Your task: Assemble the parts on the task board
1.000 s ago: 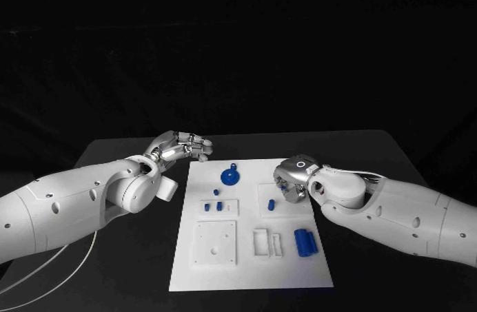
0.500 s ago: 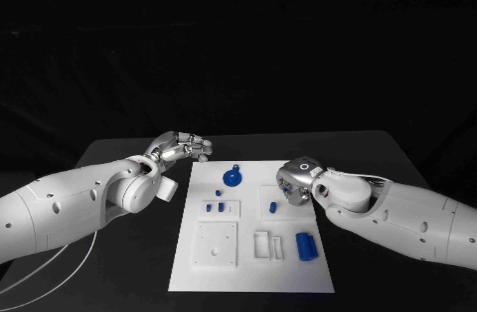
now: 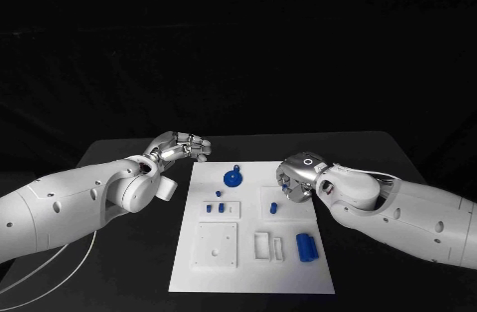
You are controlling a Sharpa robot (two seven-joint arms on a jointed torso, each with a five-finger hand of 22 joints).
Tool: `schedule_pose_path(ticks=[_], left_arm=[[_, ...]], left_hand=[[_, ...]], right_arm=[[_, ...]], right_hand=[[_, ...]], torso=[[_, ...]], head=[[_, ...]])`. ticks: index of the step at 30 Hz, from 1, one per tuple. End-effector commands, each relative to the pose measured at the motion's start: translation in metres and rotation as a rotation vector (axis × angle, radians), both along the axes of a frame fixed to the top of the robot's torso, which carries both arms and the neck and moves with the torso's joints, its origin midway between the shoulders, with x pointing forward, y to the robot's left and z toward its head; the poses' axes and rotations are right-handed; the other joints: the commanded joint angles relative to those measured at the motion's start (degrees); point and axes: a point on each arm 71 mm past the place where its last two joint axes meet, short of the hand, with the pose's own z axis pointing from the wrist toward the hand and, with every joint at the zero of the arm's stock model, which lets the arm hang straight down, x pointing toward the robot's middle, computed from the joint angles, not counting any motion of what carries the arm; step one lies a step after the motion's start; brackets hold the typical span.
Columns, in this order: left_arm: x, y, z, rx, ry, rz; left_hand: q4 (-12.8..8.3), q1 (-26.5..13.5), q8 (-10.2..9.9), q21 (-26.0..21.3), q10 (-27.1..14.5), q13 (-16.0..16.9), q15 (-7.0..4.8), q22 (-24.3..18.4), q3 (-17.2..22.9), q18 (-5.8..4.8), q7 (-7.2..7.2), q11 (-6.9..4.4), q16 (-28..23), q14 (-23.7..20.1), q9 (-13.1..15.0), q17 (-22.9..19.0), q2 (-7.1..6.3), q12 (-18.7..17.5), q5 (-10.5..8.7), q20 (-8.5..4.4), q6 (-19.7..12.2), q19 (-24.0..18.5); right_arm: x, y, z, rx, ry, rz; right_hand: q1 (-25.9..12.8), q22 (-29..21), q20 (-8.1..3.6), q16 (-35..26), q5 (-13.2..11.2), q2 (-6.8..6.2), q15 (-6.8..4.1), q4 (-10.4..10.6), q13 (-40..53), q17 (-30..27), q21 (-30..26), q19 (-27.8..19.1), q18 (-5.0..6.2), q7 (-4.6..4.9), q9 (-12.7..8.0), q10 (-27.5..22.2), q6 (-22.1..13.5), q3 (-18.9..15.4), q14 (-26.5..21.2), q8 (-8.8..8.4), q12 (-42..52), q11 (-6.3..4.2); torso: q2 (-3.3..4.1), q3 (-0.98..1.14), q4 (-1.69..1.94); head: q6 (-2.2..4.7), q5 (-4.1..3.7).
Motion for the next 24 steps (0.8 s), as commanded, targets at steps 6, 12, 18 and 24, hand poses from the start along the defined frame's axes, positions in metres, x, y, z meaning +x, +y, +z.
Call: schedule_pose_path(ticks=[6, 12, 18, 24], left_arm=[[0.000, -0.001, 0.002, -0.008, -0.002, -0.003], [0.001, -0.002, 0.002, -0.007, -0.006, 0.011], [0.003, -0.002, 0.002, -0.009, -0.010, 0.042], [0.005, -0.002, 0.002, -0.017, -0.012, 0.069]], left_hand=[[0.0, -0.3, 0.0, -0.3, -0.3, -0.1, 0.19, 0.1, -0.5, 0.14, -0.07, 0.07, -0.4, 0.1, -0.1, 0.2, 0.40, -0.3, -0.11, 0.50, -0.4, 0.1], [0.0, -0.3, 0.0, -0.3, -0.3, -0.1, 0.20, 0.1, -0.5, 0.15, -0.07, 0.07, -0.5, 0.1, -0.1, 0.2, 0.40, -0.3, -0.10, 0.51, -0.4, 0.1], [0.0, -0.3, 0.0, -0.3, -0.2, -0.1, 0.19, 0.1, -0.4, 0.16, -0.10, 0.05, -0.6, 0.1, -0.1, 0.4, 0.45, -0.3, -0.04, 0.52, -0.4, 0.1], [0.0, -0.2, 0.1, -0.4, -0.1, -0.1, 0.18, 0.2, -0.4, 0.19, -0.15, 0.02, -0.7, 0.2, 0.0, 0.5, 0.40, -0.2, 0.06, 0.51, -0.3, 0.1]], right_arm=[[-0.008, 0.005, 0.017, 0.129, 0.024, 0.031], [-0.020, 0.023, 0.025, 0.215, 0.037, 0.093], [-0.030, 0.052, 0.028, 0.221, 0.045, 0.167], [-0.040, 0.080, 0.026, 0.201, 0.039, 0.238]], right_hand=[[0.5, 1.2, -0.78, 0.1, -0.3, -0.21, -0.46, 0.2, 0.1, 0.1, 0.3, 0.4, 3.64, -0.11, 0.0, 0.1, 0.4, 0.5, 0.1, 0.09, -0.4, 0.00], [0.6, 1.2, -0.85, 0.1, -0.3, -0.20, -0.45, 0.3, 0.1, 0.2, 0.4, 0.3, 3.64, -0.10, 0.0, 0.1, 0.4, 0.6, 0.1, 0.08, -0.4, 0.02], [0.6, 1.1, -0.95, 0.0, -0.2, -0.08, -0.44, 0.4, 0.2, 0.2, 0.4, 0.3, 3.64, -0.08, 0.0, 0.1, 0.4, 0.5, 0.1, 0.06, -0.5, 0.03], [0.6, 1.1, -1.02, 0.0, -0.2, 0.00, -0.42, 0.4, 0.2, 0.2, 0.5, 0.3, 3.64, -0.07, 0.0, 0.0, 0.3, 0.5, 0.1, 0.03, -0.6, 0.05]], torso=[[0.01, -0.03, 0.05], [-0.07, -0.11, -0.03], [-0.03, -0.06, 0.08], [0.00, -0.07, 0.07]], head=[[0.06, 0.50], [0.14, 1.51], [0.03, 2.91], [-0.76, 5.64]])
